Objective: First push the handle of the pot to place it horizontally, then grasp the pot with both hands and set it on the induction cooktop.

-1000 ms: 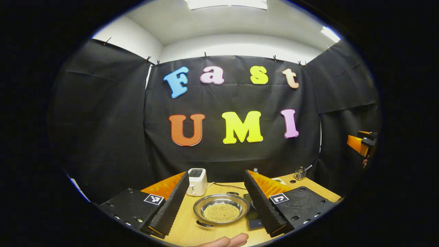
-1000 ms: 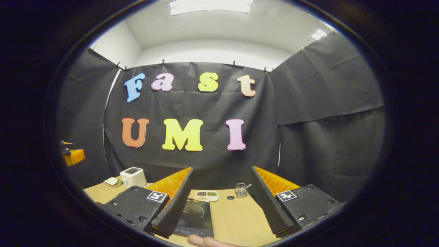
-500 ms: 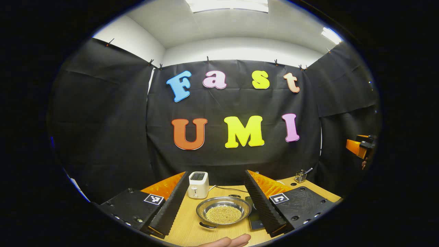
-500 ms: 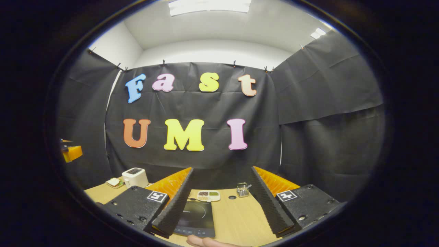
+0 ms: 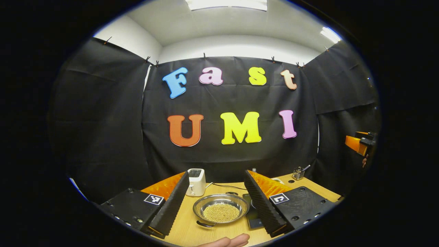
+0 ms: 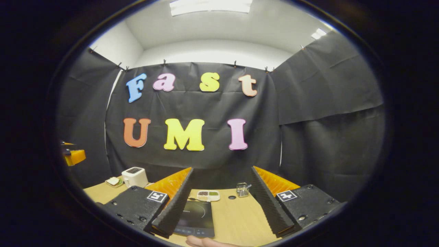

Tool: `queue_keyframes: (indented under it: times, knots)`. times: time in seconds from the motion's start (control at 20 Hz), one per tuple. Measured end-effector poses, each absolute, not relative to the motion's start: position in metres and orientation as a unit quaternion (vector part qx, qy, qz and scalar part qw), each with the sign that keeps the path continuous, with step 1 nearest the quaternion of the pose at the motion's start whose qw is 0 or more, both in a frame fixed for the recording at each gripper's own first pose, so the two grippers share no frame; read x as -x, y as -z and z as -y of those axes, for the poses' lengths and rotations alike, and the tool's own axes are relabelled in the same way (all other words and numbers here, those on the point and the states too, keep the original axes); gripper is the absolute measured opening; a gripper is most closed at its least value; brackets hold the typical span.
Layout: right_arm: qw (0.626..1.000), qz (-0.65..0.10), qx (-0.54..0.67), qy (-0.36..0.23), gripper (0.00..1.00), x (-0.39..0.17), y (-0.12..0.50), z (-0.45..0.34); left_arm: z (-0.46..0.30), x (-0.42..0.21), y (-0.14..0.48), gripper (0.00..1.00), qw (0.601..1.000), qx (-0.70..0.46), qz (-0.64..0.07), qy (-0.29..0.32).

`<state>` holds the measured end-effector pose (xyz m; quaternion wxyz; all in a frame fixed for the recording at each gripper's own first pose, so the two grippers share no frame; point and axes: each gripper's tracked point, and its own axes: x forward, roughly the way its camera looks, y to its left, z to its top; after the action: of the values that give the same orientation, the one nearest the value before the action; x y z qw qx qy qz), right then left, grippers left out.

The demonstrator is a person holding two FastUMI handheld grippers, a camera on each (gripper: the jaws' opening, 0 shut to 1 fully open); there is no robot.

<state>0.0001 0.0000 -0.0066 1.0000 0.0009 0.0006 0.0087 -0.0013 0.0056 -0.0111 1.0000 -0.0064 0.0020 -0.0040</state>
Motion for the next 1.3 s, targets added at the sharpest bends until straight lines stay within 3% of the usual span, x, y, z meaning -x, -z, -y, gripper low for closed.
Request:
queue_keyframes:
  times: [0.1,0.15,0.25,0.3,0.35,0.4,0.45,0.55,1.3]
  knots:
    - [1.0,-0.005,-0.003,-0.011,0.96,0.001,0.009,-0.001,-0.011,-0.004,0.014,0.95,1.0,0.011,0.003,-0.003]
    - [1.0,-0.007,-0.004,-0.013,1.0,0.001,0.01,-0.002,-0.006,-0.009,0.019,0.82,1.0,0.013,0.002,0.004]
    - [1.0,-0.008,-0.005,-0.015,0.96,-0.001,0.01,-0.003,0.009,-0.016,0.031,0.67,0.999,0.02,-0.014,0.041]
    - [1.0,-0.008,-0.005,-0.015,0.96,-0.001,0.011,-0.002,0.013,-0.02,0.041,0.46,0.998,0.025,-0.031,0.052]
    - [1.0,-0.007,-0.004,-0.015,0.96,-0.002,0.01,-0.003,0.013,-0.022,0.05,0.3,0.997,0.025,-0.047,0.059]
    - [1.0,-0.008,-0.004,-0.016,0.96,-0.002,0.011,-0.003,0.011,-0.025,0.058,0.28,0.996,0.024,-0.061,0.059]
    - [1.0,-0.007,-0.004,-0.017,0.96,-0.002,0.011,-0.004,0.012,-0.029,0.065,0.11,0.995,0.02,-0.073,0.061]
    - [1.0,-0.008,-0.004,-0.017,0.96,-0.002,0.012,-0.003,0.011,-0.033,0.085,0.0,0.992,0.02,-0.106,0.062]
    - [0.999,-0.033,0.0,-0.008,0.96,-0.016,0.04,0.004,0.022,-0.061,0.236,0.0,0.96,-0.006,-0.271,0.069]
